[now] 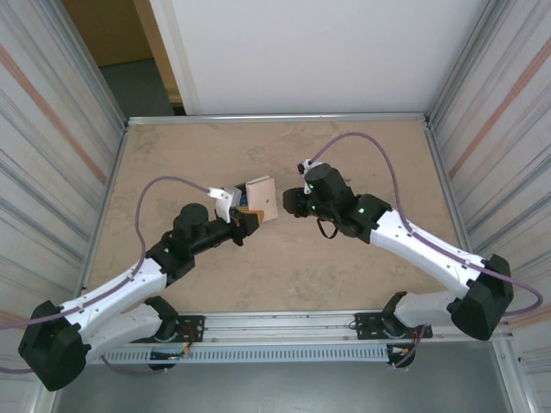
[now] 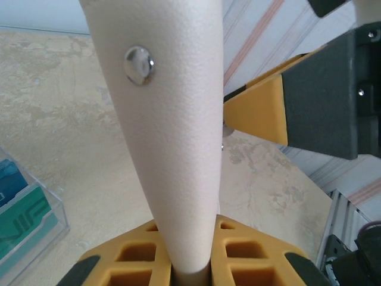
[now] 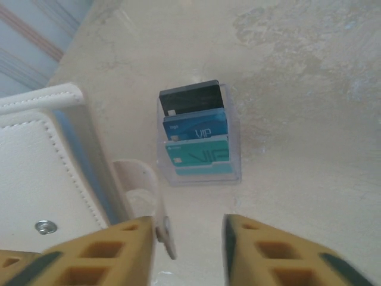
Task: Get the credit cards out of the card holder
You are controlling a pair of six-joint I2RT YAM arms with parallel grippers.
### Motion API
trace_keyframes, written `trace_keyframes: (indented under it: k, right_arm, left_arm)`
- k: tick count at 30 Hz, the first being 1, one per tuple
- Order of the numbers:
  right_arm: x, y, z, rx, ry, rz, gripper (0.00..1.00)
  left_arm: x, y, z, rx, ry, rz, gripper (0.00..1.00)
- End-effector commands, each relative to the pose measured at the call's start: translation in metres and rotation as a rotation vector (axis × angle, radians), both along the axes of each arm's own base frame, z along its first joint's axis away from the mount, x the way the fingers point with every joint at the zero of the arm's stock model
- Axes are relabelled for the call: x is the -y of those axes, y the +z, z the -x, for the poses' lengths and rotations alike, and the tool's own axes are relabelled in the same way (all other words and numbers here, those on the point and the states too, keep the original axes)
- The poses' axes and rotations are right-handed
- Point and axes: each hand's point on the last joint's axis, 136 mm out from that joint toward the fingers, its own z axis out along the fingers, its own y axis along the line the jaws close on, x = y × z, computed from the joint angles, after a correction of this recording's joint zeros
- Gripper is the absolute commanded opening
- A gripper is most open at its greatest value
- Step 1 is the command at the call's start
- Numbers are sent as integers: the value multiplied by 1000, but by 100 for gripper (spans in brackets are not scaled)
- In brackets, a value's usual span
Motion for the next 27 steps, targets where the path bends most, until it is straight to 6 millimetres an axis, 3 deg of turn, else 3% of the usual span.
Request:
trace_keyframes:
  k: [1, 5, 9, 16, 21, 27]
  right_arm:
    - [2, 14, 6, 17, 83, -114, 51]
    - [3, 21, 12, 14, 195, -274, 64]
    - [-1, 41, 32, 81, 368, -382, 76]
    - [-1, 62, 53, 171, 474, -411, 82]
    - [-3, 65, 57, 175, 503, -420, 81]
    - [-5, 64, 61, 182, 536, -427, 64]
  left_arm:
    - [1, 34, 9, 82, -80, 57, 0]
    - [1, 45, 18, 86, -170, 86, 0]
    - [3, 55, 27, 84, -252, 105, 0]
    - [12, 63, 39, 77, -367, 101, 0]
    - [18, 70, 49, 87, -454, 117, 0]
    - [21, 78, 55, 95, -505, 140, 0]
